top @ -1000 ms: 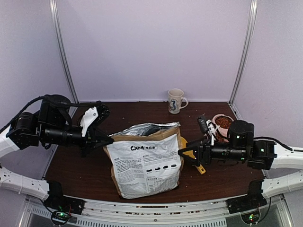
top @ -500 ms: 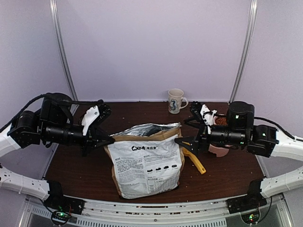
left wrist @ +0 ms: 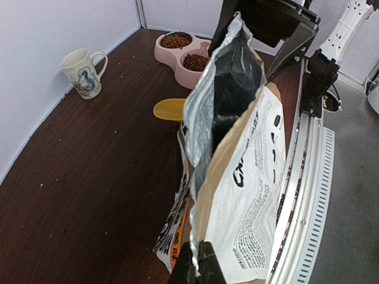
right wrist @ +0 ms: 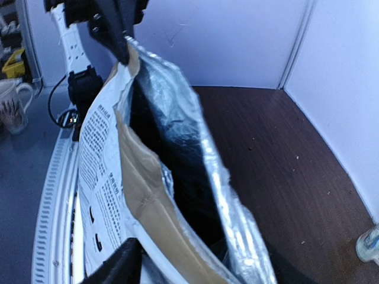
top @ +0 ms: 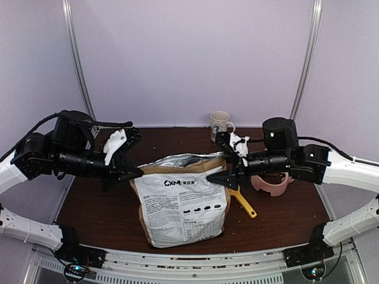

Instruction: Serve the pet food

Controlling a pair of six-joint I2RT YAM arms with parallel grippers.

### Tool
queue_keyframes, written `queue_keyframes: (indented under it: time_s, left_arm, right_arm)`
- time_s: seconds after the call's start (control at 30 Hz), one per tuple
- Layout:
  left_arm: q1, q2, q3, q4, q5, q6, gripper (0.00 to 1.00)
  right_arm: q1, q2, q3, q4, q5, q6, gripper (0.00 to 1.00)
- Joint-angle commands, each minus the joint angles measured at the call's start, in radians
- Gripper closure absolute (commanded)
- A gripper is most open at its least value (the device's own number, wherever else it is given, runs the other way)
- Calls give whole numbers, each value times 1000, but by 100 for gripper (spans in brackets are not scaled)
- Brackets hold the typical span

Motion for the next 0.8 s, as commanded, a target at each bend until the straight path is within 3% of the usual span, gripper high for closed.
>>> queue_keyframes:
  time_s: [0.0,0.07,0.1,0.13,0.27,0.4,0.47,0.57,0.67,0.77]
  left_arm:
    - [36,-39,80,64,-59,51,100]
    - [41,-49,93,27,-107,70,100]
    - [42,-55,100,4,-139,79,100]
    - [42,-60,110,-20,-189,88,100]
    - [42,-74,129,-85,-271,122,100]
    - [42,-47,154,-105,-196,142,100]
    - [42,-2,189,-123,-128,142,92]
    - [34,81,254,-131,-41,139,64]
    - [-1,137,337,-131,-14,143,40]
    - [-29,188,409,-120,13,145,31]
  right_arm:
    - [-4,-25,32,-50,-44,20,55]
    - [-4,-62,14,-50,-23,57,75]
    - [-5,-81,6,-55,-8,78,93]
    - [-4,-101,-3,-57,20,107,100]
    - [-3,-178,-52,-35,29,210,100]
    - [-2,-206,-79,8,-22,284,100]
    - [-3,-198,-83,25,-30,305,100]
    - [-3,-178,-82,33,-28,322,84]
    - [-2,-182,-89,34,-25,325,57]
    - [-3,-210,-125,61,-2,308,45]
